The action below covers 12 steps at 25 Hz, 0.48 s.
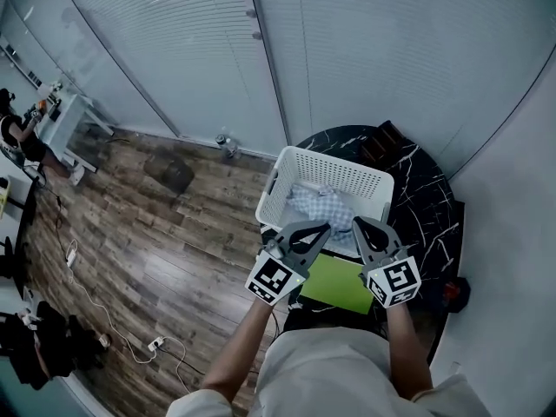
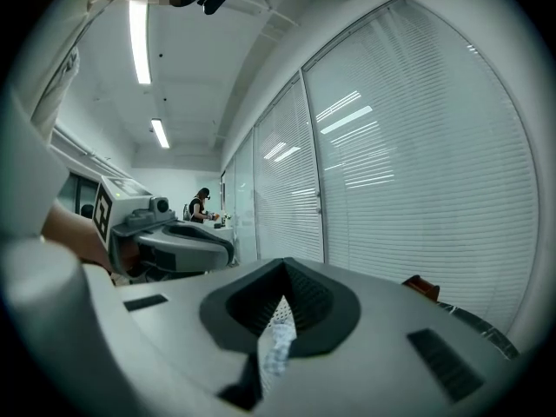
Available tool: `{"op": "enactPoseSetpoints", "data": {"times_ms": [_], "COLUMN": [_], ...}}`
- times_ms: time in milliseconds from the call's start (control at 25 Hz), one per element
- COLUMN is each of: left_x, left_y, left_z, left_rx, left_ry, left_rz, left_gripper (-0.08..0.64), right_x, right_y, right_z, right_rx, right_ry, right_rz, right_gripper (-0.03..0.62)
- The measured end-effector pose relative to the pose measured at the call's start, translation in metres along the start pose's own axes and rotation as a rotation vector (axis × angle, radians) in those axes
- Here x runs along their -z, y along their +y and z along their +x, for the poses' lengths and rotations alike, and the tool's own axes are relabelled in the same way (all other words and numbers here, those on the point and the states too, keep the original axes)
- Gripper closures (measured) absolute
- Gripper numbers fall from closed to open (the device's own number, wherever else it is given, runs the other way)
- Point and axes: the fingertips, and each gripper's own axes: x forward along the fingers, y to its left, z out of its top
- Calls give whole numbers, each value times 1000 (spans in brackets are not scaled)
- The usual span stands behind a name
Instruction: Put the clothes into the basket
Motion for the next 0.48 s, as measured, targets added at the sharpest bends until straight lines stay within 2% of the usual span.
{"op": "enactPoseSetpoints", "data": {"times_ms": [120, 240, 480], "left_x": [-1, 3, 0], "left_y": [3, 11, 10], "left_z": [-10, -20, -18], "left_rx": [-34, -84, -105], "left_ry": [-3, 10, 23], "left_rz": [-24, -35, -19], "left_gripper": [546, 546, 546], "right_x": [1, 1, -7], "right_y": [-4, -6, 2], "right_z": [-9, -14, -20], "right_rx": [17, 36, 10], "right_ry": [2, -17, -51], "right_rz": [3, 48, 81], "right_gripper": [571, 571, 571]}}
